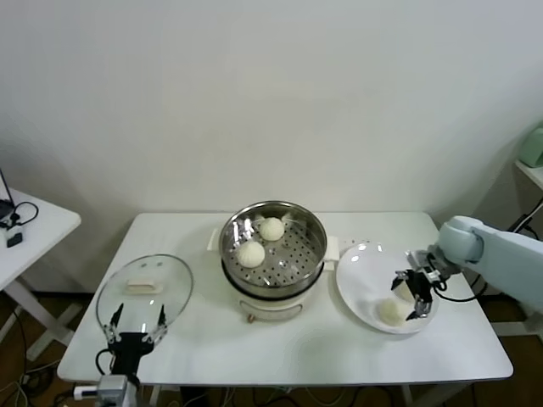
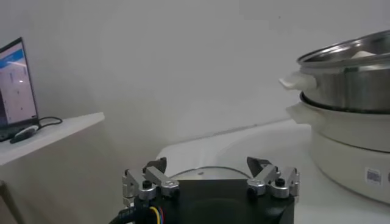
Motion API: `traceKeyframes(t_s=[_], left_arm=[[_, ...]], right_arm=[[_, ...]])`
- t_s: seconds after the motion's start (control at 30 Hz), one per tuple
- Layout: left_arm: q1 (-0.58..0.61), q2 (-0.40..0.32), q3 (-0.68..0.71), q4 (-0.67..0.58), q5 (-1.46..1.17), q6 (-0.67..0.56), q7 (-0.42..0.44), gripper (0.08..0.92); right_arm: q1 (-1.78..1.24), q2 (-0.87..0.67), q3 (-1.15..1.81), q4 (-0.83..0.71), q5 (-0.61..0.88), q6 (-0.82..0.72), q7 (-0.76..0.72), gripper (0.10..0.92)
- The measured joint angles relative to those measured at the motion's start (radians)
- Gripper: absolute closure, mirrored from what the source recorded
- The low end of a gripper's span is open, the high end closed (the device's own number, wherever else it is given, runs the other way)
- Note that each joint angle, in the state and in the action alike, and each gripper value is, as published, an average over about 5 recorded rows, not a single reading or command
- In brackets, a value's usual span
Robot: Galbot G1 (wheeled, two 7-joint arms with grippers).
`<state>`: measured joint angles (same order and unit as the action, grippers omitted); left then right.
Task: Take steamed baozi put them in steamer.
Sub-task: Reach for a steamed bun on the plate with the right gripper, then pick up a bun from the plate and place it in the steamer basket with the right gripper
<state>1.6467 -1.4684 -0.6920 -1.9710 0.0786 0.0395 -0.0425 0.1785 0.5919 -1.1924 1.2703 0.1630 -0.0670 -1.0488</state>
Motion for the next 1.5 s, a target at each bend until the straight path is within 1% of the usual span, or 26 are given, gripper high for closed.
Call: traceKeyframes(t_s=[0.47, 0.63, 0.73, 1.23, 1.5], left_arm=[[-0.013, 0.009, 0.003, 0.010, 0.009, 0.004, 0.000, 0.177], [-0.013, 0.006, 0.007, 0.011, 0.013, 0.005, 0.000, 0.177], [-0.013, 0.005, 0.006, 0.013, 0.014, 0.004, -0.001, 0.177], [-0.018, 0.001, 0.011, 0.010, 0.018, 0.006, -0.003, 0.177], [-0.021, 0.002, 0.017, -0.001, 0.019, 0.015, -0.003, 0.177]], right_arm=[[-0.078, 0.051, 0.056, -0.051, -0.024, 0.000, 0.005, 0.207], [-0.082, 0.056, 0.064, -0.057, -0.025, 0.000, 0.005, 0.279], [-0.082, 0.056, 0.067, -0.058, -0.025, 0.001, 0.005, 0.302], [-0.057, 0.028, 0.066, -0.039, -0.011, 0.004, 0.002, 0.321], [0.045, 0.008, 0.023, 0.009, -0.008, 0.038, -0.021, 0.321]])
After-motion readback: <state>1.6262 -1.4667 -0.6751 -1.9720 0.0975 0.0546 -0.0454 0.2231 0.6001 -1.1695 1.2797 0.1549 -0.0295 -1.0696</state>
